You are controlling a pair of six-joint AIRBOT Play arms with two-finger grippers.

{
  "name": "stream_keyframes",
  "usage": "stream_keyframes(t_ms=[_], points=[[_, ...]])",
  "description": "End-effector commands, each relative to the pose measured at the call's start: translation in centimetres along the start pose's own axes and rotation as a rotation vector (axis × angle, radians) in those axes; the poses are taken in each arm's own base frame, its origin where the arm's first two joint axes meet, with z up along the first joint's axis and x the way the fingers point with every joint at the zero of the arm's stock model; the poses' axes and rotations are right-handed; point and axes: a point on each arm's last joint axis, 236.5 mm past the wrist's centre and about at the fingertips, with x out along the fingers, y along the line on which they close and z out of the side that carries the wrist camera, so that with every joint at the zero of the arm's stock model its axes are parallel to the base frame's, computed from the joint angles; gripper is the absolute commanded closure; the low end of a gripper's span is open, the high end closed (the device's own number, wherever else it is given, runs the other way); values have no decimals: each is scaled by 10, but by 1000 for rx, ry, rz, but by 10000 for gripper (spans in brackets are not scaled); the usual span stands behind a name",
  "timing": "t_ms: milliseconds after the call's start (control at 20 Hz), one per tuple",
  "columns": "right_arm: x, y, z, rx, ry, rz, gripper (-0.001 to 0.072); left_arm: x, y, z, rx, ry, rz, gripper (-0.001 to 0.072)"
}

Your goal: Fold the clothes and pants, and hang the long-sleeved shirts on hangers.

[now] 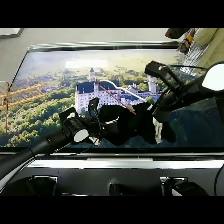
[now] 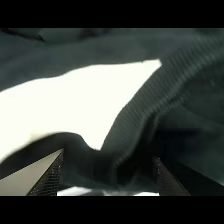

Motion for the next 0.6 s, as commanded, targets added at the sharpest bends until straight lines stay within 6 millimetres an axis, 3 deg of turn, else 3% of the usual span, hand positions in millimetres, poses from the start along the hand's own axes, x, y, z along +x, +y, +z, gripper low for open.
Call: stream_keyframes(t_ms=[0,50,150,300,400,550], points=[[0,0,0,0,0,0,664,3,0,16,-17,-43,-18,120],[0,0,0,0,0,0,664,3,-2,16,-18,-47,-24,172],[0,0,0,0,0,0,664,7,-3,11,-14,-35,-22,184],[0,-1,-1,1,4,-4,664,11,-3,4,-11,-18,-18,433],[0,-1,-1,1,5,-6,664,11,-4,2,-9,-16,-18,666],[0,-1,-2,1,7,-4,665,9,6,-1,-14,11,17,676]])
